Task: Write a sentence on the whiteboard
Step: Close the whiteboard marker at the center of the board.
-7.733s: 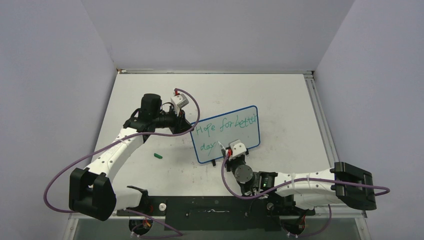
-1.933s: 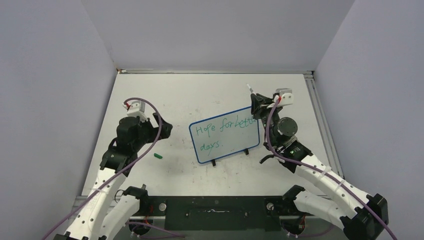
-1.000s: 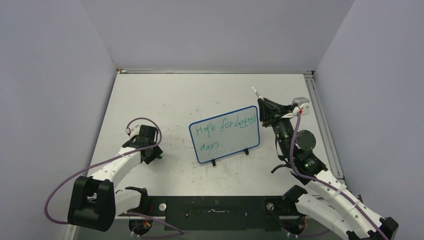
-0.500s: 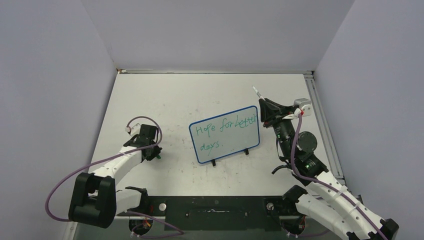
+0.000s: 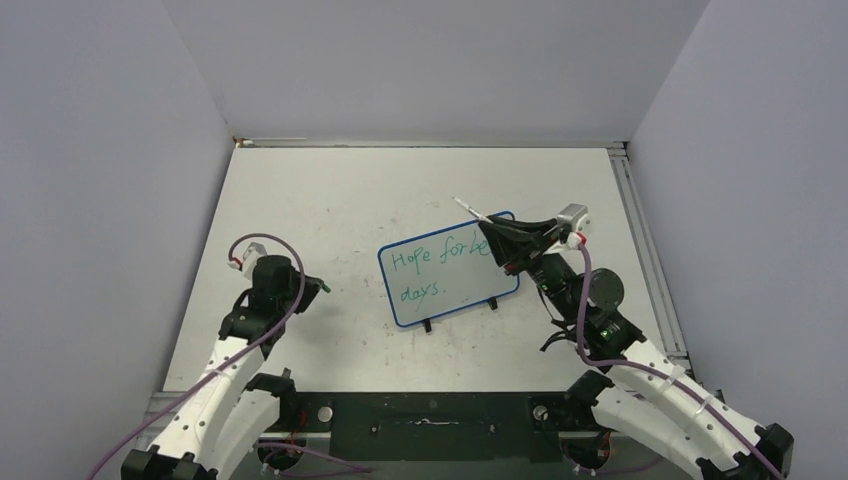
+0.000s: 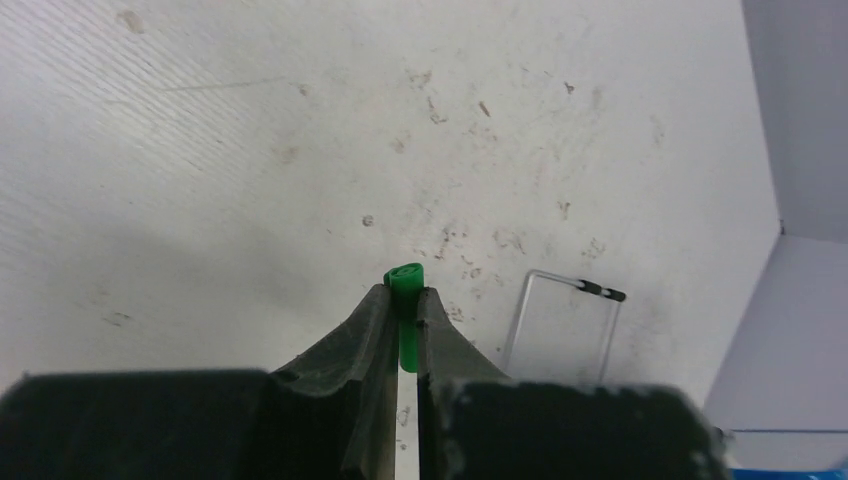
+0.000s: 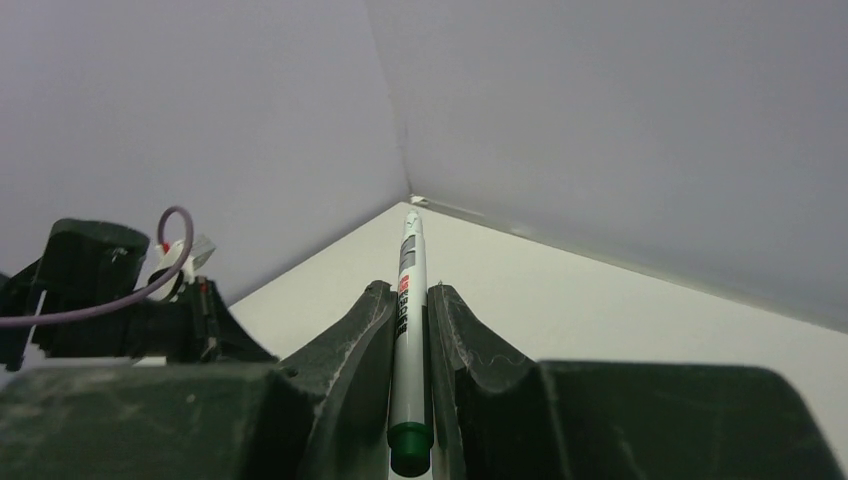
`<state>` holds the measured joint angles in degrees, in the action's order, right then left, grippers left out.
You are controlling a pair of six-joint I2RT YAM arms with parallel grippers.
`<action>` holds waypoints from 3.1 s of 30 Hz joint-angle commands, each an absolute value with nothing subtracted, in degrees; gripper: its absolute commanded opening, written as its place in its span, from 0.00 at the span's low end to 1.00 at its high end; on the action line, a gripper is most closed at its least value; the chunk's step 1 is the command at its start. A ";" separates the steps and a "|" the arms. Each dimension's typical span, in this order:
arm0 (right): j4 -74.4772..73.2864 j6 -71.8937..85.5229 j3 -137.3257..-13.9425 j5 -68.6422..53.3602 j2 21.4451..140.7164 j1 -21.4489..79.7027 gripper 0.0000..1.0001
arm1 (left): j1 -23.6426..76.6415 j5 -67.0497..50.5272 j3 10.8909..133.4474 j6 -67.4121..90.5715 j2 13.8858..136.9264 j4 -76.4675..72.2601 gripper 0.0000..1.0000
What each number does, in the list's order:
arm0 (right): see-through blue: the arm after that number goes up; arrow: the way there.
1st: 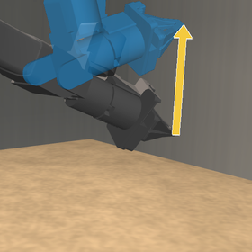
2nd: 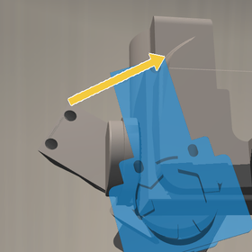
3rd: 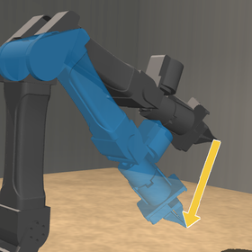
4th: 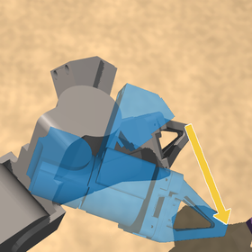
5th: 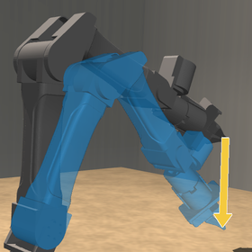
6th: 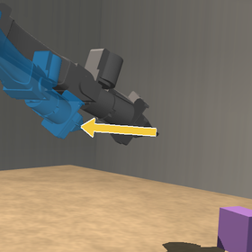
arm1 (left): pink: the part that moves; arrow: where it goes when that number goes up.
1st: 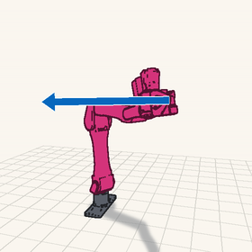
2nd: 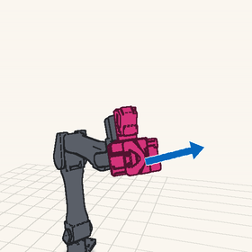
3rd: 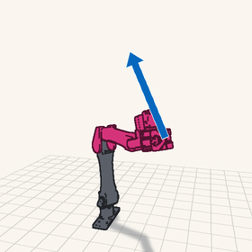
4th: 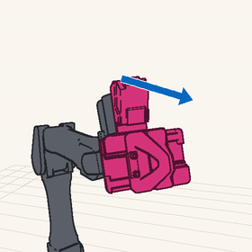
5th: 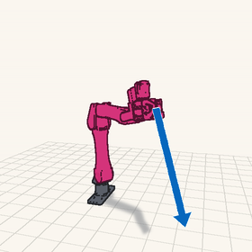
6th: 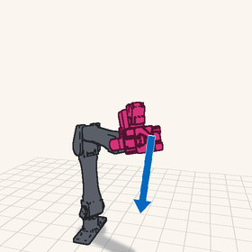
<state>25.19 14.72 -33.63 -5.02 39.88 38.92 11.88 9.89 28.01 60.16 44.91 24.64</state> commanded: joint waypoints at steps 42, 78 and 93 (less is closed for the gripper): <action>53.61 -2.17 -36.81 27.93 80.40 81.12 0.05 | 13.02 -8.82 21.89 92.98 29.13 11.24 0.00; 54.93 -3.20 -37.69 30.74 83.83 80.92 0.05 | 18.68 -6.20 21.49 95.10 30.49 8.92 0.00; 64.66 -7.12 -38.59 34.14 90.77 80.51 0.05 | 22.28 -3.69 23.01 95.56 30.59 8.47 0.00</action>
